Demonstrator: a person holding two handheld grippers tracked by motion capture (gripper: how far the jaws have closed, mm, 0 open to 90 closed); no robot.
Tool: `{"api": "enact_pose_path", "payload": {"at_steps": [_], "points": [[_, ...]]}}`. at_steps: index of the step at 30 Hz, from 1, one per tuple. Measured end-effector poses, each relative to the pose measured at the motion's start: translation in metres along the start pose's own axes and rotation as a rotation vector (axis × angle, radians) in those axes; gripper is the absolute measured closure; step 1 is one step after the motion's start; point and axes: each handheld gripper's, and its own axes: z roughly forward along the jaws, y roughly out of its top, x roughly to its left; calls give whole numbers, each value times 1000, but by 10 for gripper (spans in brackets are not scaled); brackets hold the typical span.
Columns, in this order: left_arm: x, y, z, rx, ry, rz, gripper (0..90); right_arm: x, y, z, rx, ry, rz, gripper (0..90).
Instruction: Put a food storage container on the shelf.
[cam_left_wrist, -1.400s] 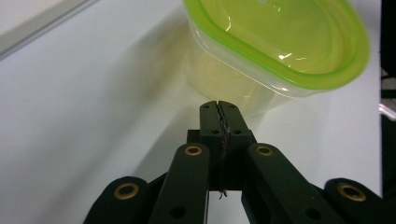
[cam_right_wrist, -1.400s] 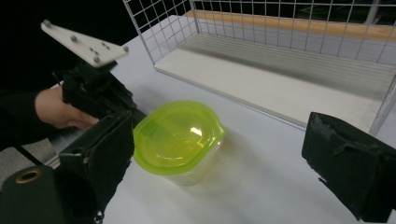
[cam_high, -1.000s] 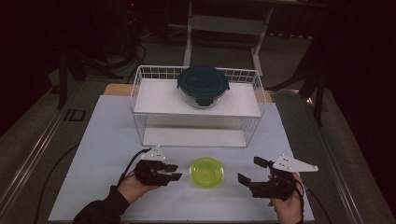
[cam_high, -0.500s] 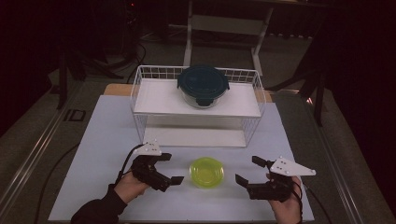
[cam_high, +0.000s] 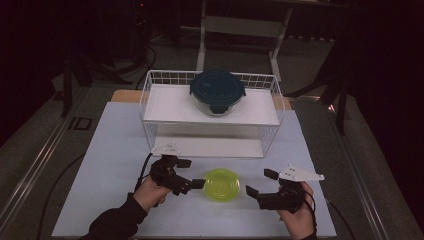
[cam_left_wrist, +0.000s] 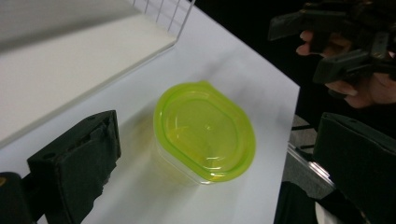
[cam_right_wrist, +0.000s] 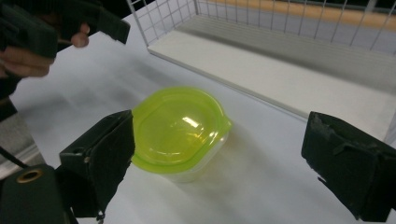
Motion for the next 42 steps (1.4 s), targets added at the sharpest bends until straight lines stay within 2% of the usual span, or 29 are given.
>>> {"api": "enact_pose_path", "payload": {"at_steps": [2, 3, 6, 7, 9, 14, 17, 18, 20, 26, 27, 28, 32, 34, 42], "points": [[3, -1, 6, 11, -1, -38, 27, -4, 0, 4, 9, 22, 67, 93], [5, -1, 9, 16, -10, -61, 29, -5, 1, 7, 9, 12, 96, 93], [9, -3, 16, 43, -8, -115, 58, -10, 1, 17, 57, 49, 168, 98], [10, -4, 17, 49, -9, -129, 79, -12, 1, 20, 76, 61, 196, 140], [12, -6, 20, 49, -33, -173, 102, -15, 0, 25, 97, 76, 238, 156], [20, -13, 29, 76, -13, -293, 205, -23, -1, 42, 178, 121, 332, 233], [23, -17, 33, 78, -10, -341, 289, -25, -3, 50, 222, 126, 363, 252], [24, -17, 34, 77, -21, -351, 325, -27, -4, 52, 234, 132, 376, 265], [24, -19, 37, 93, -25, -344, 373, -29, -6, 56, 245, 138, 397, 278], [24, -22, 41, 107, -31, -371, 510, -34, -9, 62, 271, 147, 448, 360], [25, -24, 42, 110, -34, -395, 510, -34, -9, 64, 279, 145, 455, 400], [26, -25, 42, 108, -29, -397, 564, -34, -11, 66, 293, 152, 469, 435], [29, -28, 42, 118, -44, -409, 671, -33, -15, 70, 323, 168, 471, 496], [30, -29, 42, 111, -50, -423, 690, -33, -17, 71, 331, 177, 489, 544], [21, -26, 42, 125, -27, -401, 722, -29, -19, 68, 339, 210, 507, 700]]}}
